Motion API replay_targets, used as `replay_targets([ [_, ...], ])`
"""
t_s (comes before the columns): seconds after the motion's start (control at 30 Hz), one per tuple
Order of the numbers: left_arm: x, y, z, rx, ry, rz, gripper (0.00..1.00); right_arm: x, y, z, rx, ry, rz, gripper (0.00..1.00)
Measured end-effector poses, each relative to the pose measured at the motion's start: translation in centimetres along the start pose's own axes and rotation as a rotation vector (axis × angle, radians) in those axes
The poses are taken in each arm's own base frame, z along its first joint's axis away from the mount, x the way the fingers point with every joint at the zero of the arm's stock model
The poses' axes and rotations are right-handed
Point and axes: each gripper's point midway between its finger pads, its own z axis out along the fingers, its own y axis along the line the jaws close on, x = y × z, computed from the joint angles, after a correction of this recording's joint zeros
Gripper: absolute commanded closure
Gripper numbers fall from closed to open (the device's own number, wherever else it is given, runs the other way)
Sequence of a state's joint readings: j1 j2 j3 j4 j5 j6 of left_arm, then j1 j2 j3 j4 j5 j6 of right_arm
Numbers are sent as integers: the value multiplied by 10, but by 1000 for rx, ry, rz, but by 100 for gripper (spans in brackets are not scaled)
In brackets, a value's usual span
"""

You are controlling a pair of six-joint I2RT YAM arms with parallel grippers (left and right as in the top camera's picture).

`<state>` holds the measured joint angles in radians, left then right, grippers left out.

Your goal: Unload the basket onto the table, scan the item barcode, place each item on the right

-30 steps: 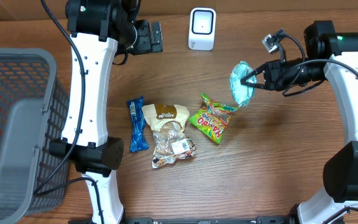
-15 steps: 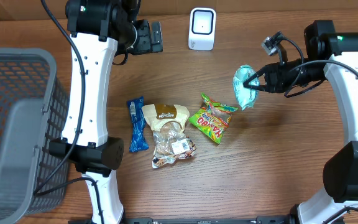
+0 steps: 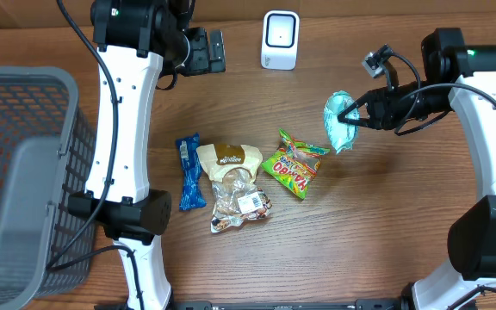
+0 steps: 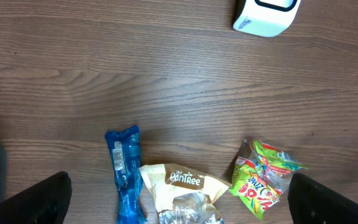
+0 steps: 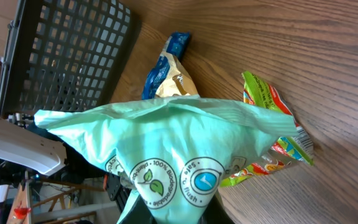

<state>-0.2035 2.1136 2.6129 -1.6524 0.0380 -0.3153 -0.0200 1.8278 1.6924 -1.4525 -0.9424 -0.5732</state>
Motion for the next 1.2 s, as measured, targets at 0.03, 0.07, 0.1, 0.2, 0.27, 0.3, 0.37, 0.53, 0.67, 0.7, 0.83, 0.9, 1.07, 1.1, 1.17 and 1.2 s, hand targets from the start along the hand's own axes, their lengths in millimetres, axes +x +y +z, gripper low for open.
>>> replay_targets([
  [0.03,0,0,0,0,0,0,0,0,0,0,0,2,2,96],
  [0.07,0,0,0,0,0,0,0,1,1,0,-2,5,8,96],
  [0.1,0,0,0,0,0,0,0,2,1,0,-2,6,9,96],
  [0.2,0,0,0,0,0,0,0,4,2,0,-6,12,19,96],
  [0.27,0,0,0,0,0,0,0,4,2,0,-6,13,21,96],
  [0.3,0,0,0,0,0,0,0,4,2,0,-6,14,22,96],
  [0.37,0,0,0,0,0,0,0,5,3,0,-9,18,29,96],
  [0.53,0,0,0,0,0,0,0,8,4,0,-9,28,42,96],
  [0.67,0,0,0,0,0,0,0,14,-1,2,4,47,18,96],
  [0.7,0,0,0,0,0,0,0,19,-3,4,1,59,8,96],
  [0.83,0,0,0,0,0,0,0,38,-7,14,-37,97,-53,96],
  [0.9,0,0,0,0,-1,0,0,43,-4,17,-72,96,-103,96],
  [1.07,0,0,0,0,0,0,0,37,10,20,-175,12,-244,96],
  [1.1,0,0,0,0,-1,0,0,33,14,20,-206,-20,-263,96],
  [1.17,0,0,0,0,-1,0,1,27,20,20,-249,-65,-273,96],
  [1.2,0,0,0,0,0,0,0,24,23,20,-277,-93,-271,96],
])
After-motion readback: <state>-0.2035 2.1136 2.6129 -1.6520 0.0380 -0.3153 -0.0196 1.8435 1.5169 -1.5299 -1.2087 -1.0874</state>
